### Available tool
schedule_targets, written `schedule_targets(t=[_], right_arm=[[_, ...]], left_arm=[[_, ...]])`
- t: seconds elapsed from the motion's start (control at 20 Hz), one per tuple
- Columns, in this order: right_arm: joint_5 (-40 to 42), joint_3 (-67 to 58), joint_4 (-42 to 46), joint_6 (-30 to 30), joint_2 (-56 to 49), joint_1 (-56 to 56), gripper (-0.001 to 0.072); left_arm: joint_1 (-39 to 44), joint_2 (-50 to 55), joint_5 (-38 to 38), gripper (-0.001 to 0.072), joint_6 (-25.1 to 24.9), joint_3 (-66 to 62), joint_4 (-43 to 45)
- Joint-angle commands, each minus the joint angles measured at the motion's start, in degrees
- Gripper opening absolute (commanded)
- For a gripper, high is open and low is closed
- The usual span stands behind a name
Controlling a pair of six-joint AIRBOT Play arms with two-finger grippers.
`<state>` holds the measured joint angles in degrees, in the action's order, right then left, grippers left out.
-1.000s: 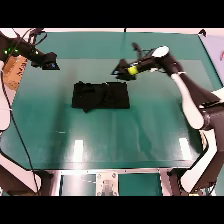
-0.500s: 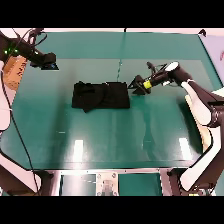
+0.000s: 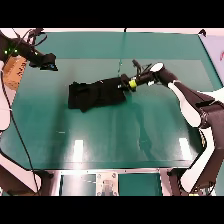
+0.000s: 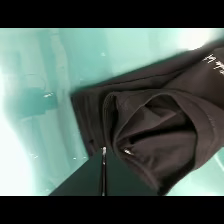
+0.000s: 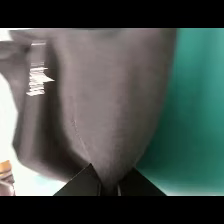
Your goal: Fold the shirts.
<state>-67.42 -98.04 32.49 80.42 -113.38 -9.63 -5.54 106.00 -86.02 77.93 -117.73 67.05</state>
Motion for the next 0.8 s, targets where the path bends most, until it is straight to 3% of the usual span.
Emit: schedule_targets(t=[0.0,0.2,0.45,0.75], right_arm=[[-4.48,-10.78,-2.14,1.79,2.80,2.43,0.0017],[-8.79,-20.81,-1.40,7.82,9.66,11.96,0.0017],[-11.96,-20.79,-0.66,13.14,17.03,32.06,0.0017],[-13.35,-18.80,6.23,19.26,21.11,52.85,0.0016]], left_arm=[[-0.02,-0.04,0.02,0.0023,0.00,0.02,2.89],[-0.02,-0.04,-0.39,0.0023,0.00,0.02,3.39],[-0.02,-0.04,-0.66,0.0023,0.04,0.02,3.26],[0.09,-0.04,-0.61,0.0023,1.33,0.02,3.10]])
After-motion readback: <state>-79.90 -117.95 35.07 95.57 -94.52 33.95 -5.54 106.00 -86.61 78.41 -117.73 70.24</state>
